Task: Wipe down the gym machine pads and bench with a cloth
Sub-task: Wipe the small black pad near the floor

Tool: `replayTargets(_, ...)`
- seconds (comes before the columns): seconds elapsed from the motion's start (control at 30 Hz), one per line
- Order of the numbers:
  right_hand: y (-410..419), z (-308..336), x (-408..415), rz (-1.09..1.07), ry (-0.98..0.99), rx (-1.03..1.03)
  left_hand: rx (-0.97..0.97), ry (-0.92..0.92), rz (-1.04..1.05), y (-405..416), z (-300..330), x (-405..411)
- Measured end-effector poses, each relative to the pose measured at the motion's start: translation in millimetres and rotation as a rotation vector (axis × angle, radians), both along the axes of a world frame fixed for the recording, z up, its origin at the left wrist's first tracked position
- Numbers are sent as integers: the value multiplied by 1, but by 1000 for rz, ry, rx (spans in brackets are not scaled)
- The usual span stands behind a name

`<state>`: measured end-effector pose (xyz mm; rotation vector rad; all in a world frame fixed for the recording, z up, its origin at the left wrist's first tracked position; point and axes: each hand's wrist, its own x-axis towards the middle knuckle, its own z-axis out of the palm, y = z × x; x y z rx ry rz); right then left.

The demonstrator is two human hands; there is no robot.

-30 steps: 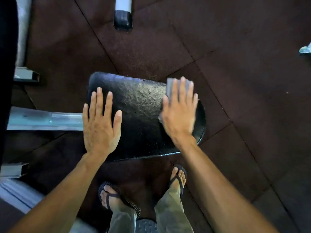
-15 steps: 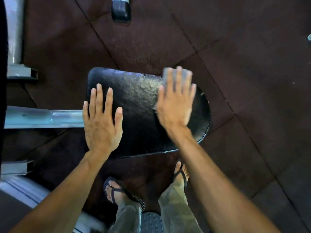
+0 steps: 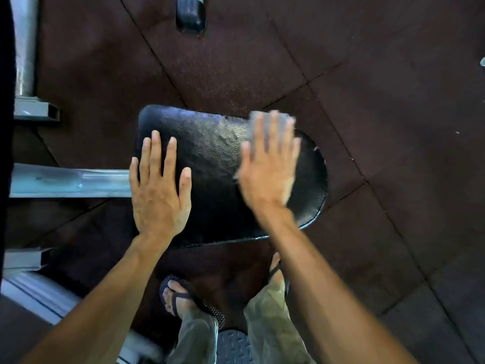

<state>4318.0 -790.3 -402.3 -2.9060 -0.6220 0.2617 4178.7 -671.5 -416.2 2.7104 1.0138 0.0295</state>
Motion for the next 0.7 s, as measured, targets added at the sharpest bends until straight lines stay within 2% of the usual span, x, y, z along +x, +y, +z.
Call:
replayTargets(0.07, 11, -2, -44, 241, 28, 22, -6, -15, -5, 1, 0, -1)
replayTargets(0.17, -53, 5, -84, 500, 60, -11, -19, -32, -16, 2, 1, -2)
replayTargets(0.23, -99, 9, -64, 467, 43, -73, -17, -22, -6, 2, 1, -2)
replayTargets(0.3, -109, 8, -25, 302, 37, -119, -9, -18, -1, 1, 1, 0)
replayTargets(0.37, -77, 6, 6, 110, -6, -90, -7, -12, -1, 1, 0, 1)
replayTargets(0.43, -31, 5, 5, 39, -22, -36, -12, -2, -1, 1, 0, 0)
replayTargets(0.57, 3, 2, -48, 217, 91, 22, -14, 8, -32, 2, 1, -2)
replayTargets(0.7, -26, 14, -38, 303, 298, 253, -69, -73, 16, 1, 9, 2)
